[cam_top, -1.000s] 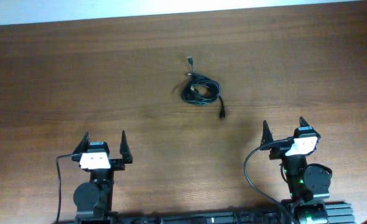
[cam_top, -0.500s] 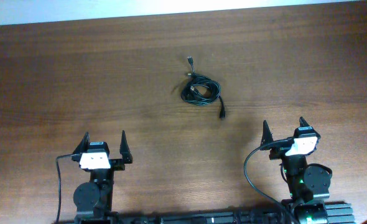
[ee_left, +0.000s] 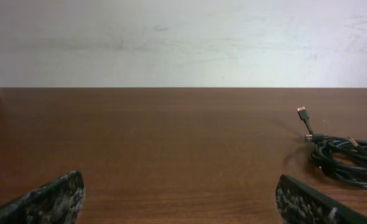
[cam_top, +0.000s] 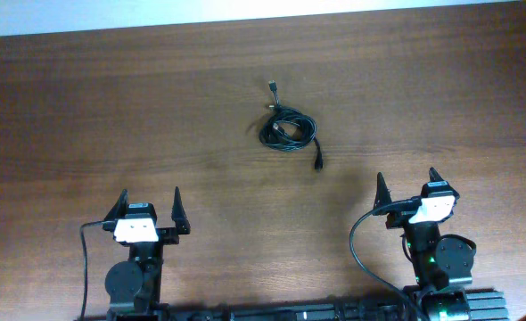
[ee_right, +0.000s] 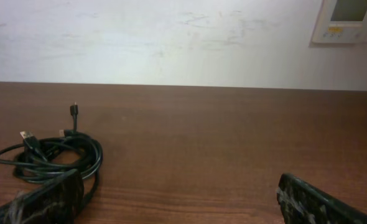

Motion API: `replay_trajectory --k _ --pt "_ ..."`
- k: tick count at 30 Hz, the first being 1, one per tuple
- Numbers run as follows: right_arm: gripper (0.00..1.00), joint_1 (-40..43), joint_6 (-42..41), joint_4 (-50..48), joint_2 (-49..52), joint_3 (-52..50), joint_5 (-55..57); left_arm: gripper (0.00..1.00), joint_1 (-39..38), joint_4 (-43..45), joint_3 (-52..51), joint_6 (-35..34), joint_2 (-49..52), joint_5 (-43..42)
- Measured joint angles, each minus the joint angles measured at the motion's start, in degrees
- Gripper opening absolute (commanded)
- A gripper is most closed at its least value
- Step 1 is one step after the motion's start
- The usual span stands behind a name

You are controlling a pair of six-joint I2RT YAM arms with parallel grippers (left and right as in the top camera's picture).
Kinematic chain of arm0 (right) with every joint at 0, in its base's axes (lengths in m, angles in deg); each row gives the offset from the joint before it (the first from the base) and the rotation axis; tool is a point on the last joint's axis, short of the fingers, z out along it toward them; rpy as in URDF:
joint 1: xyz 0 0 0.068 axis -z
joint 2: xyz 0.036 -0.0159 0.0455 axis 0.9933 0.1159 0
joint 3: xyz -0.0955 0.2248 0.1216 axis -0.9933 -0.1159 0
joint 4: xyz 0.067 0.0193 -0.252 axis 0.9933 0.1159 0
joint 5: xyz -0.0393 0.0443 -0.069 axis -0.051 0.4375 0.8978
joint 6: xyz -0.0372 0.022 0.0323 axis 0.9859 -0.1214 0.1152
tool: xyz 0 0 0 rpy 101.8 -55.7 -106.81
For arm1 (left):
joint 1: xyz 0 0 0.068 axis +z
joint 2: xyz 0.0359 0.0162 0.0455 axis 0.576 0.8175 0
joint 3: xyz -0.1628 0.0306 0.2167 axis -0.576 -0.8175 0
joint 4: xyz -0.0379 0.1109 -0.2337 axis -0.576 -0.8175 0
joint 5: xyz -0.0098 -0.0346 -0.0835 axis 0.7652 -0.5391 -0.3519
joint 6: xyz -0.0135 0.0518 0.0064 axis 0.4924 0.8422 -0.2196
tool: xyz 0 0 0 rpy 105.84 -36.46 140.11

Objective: Untangle cables

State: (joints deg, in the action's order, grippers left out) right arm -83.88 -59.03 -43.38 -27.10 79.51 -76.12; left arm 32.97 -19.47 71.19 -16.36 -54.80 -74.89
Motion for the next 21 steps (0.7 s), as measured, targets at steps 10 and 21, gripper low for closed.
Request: replay_trajectory --k 10,21 --pt "0.99 0.0 0.0 0.0 0.0 0.0 0.0 0.99 0.0 0.0 0.0 0.0 0.0 0.4" --pt "0.99 0.0 0.0 0.0 0.0 0.0 0.0 0.99 0.0 0.0 0.0 0.0 0.0 0.4"
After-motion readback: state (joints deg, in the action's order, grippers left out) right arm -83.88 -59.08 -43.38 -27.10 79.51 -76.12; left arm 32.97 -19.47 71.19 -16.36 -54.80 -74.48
